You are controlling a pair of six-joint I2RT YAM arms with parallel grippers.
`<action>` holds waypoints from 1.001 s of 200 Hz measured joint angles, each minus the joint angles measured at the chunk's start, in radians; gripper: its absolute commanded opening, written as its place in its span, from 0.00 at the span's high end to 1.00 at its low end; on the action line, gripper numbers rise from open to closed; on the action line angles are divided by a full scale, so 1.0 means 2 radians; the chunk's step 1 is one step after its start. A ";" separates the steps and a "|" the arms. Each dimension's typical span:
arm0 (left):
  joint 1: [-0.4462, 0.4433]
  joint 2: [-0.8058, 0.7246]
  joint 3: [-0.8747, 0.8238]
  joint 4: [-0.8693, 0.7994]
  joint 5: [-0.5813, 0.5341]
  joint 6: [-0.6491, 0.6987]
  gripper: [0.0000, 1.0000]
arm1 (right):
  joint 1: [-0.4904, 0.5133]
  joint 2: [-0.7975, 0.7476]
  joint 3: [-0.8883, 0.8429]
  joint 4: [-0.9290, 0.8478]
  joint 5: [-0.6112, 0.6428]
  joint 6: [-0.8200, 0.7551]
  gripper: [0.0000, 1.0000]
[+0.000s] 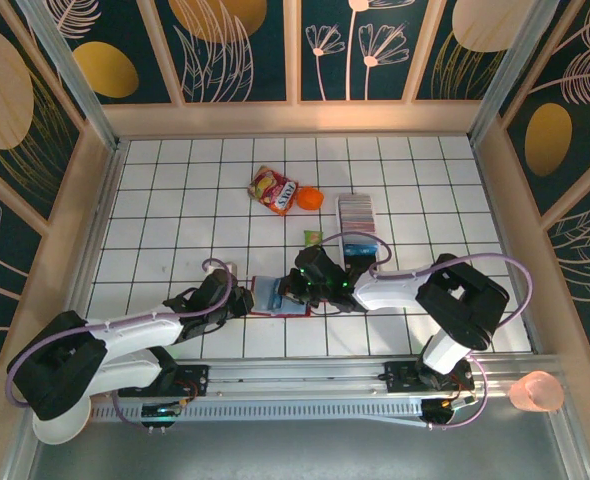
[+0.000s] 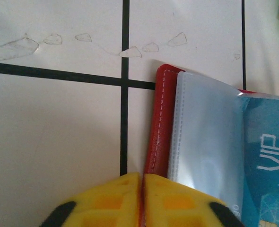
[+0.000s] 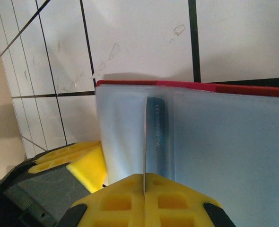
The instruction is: Put the credit cards into the card holder
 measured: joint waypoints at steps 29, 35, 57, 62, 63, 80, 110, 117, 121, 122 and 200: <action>0.000 -0.018 0.000 -0.019 -0.002 0.001 0.70 | 0.000 0.000 -0.003 0.002 0.000 0.000 1.00; 0.000 -0.020 0.000 -0.021 -0.002 0.002 0.69 | 0.000 0.000 -0.003 0.001 0.000 -0.001 1.00; 0.000 -0.022 0.000 -0.023 -0.002 0.003 0.67 | 0.000 0.000 -0.003 -0.004 0.001 -0.004 1.00; 0.000 -0.022 0.000 -0.023 -0.002 0.003 0.67 | 0.000 0.000 -0.003 -0.006 0.001 -0.005 1.00; 0.000 -0.022 0.000 -0.023 -0.002 0.003 0.67 | 0.000 0.000 -0.003 -0.006 0.001 -0.005 1.00; 0.000 -0.022 0.001 -0.022 -0.002 0.003 0.67 | 0.000 -0.001 -0.003 -0.010 0.002 -0.008 1.00; 0.000 -0.022 0.001 -0.023 -0.002 0.003 0.66 | 0.000 -0.006 -0.003 -0.019 0.003 -0.008 1.00; 0.000 -0.022 0.001 -0.023 -0.002 0.003 0.66 | 0.000 -0.008 -0.003 -0.021 0.003 -0.008 1.00; 0.000 -0.022 0.001 -0.023 -0.002 0.003 0.66 | 0.000 -0.009 -0.003 -0.023 0.003 -0.008 1.00; 0.000 -0.022 0.001 -0.023 -0.002 0.003 0.66 | 0.000 -0.010 -0.003 -0.023 0.003 -0.008 1.00; 0.000 -0.043 0.001 -0.042 -0.019 0.001 0.55 | 0.000 -0.011 -0.003 -0.025 -0.002 -0.008 1.00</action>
